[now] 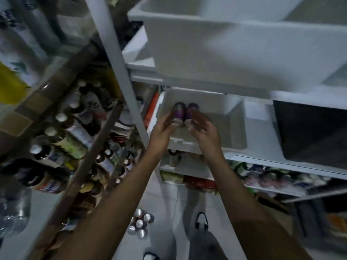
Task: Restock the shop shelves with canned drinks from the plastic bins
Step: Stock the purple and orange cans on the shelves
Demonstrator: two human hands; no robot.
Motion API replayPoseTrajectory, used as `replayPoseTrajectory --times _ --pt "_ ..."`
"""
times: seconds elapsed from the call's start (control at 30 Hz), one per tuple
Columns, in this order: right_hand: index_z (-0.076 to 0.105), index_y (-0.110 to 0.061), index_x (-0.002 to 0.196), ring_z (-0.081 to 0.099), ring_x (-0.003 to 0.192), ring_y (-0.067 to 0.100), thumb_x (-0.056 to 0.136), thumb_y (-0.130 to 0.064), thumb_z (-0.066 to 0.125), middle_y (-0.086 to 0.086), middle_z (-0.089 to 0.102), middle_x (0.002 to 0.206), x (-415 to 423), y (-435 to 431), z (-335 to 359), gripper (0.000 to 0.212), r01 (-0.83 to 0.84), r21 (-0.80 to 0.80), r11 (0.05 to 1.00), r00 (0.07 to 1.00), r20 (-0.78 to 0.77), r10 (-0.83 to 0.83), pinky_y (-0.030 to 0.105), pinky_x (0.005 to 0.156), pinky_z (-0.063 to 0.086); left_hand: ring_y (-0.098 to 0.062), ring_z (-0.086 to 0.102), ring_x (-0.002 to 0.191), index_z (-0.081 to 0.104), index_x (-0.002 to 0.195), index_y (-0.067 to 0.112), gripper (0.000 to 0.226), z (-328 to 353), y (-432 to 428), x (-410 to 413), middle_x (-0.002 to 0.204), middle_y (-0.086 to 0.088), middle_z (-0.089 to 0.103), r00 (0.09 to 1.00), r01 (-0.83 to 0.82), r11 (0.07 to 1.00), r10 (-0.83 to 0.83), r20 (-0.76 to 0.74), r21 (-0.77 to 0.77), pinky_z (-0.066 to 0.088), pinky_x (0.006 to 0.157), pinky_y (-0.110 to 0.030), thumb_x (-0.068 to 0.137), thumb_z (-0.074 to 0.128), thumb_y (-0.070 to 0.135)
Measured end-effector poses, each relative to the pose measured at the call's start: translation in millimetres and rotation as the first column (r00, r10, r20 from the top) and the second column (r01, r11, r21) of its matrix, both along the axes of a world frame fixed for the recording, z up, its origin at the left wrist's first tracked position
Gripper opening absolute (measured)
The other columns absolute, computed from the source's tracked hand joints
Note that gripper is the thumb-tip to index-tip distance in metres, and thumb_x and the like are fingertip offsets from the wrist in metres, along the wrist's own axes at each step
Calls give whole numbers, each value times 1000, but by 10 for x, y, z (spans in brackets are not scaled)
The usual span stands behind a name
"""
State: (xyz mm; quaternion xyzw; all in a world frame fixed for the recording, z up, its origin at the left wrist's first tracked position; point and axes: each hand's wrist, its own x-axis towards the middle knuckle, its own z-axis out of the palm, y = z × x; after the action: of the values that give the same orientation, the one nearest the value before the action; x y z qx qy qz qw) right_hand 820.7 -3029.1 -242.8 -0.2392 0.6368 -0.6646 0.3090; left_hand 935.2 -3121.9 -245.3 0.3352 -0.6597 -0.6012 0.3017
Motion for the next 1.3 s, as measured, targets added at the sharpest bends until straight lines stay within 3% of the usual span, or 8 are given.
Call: replayPoseTrajectory --times 0.2,0.47,0.6,0.77,0.83,1.03,1.13,1.3 --pt "60 -2 134 66 113 18 82 19 60 12 67 128 -323 64 -272 56 39 35 999 999 -26 -38 26 96 52 -5 61 115 61 128 24 38 -277 35 -312 122 7 66 999 -4 998 2 39 68 45 101 -25 99 54 1" --pt "63 -2 128 66 114 25 77 10 70 15 67 129 -660 -246 -520 52 82 91 992 996 30 -85 36 90 55 22 58 92 60 112 37 28 -468 -206 -614 107 25 62 997 -9 998 5 77 57 42 82 -5 95 64 16" --pt "58 4 133 63 100 9 82 18 64 18 61 133 -846 -440 -641 53 63 131 989 998 -9 -63 15 79 53 -12 60 109 65 107 35 28 -575 -354 -740 110 10 65 997 -22 999 18 76 48 47 102 -35 82 57 25" --pt "65 -2 127 64 107 15 78 11 72 12 66 129 -965 -709 -831 51 87 186 979 996 -33 -82 18 85 54 -19 55 119 60 133 4 41 -687 -451 -821 128 -6 60 999 -42 995 42 4 91 46 100 -21 92 59 5" --pt "66 -9 126 67 110 20 73 -3 78 9 68 126 -988 -835 -902 54 77 239 968 997 -44 -69 32 92 55 -23 56 121 57 136 -3 45 -766 -477 -838 133 -14 61 997 -75 994 75 -1 74 47 105 -29 91 57 6" --pt "64 -17 127 65 113 29 60 -33 77 9 70 122 -1093 -1120 -1150 70 133 401 907 977 -205 -53 46 98 52 -26 57 129 58 138 1 48 -809 -500 -780 137 -15 61 995 -100 995 100 10 -7 44 113 -42 93 53 16" --pt "58 -17 135 62 119 31 74 -22 81 11 66 128 -1047 -1164 -1170 66 135 456 880 962 -271 -7 41 100 49 -21 54 129 54 139 -6 51 -786 -499 -774 140 -18 58 996 -89 996 89 -4 -18 41 114 -31 92 52 14" --pt "52 -20 141 61 118 32 71 -23 87 11 63 133 -1062 -1240 -1218 79 153 484 862 962 -274 -17 44 98 51 -31 61 124 62 132 15 49 -855 -496 -756 127 -11 66 993 -119 991 117 22 69 46 109 -51 87 60 33"
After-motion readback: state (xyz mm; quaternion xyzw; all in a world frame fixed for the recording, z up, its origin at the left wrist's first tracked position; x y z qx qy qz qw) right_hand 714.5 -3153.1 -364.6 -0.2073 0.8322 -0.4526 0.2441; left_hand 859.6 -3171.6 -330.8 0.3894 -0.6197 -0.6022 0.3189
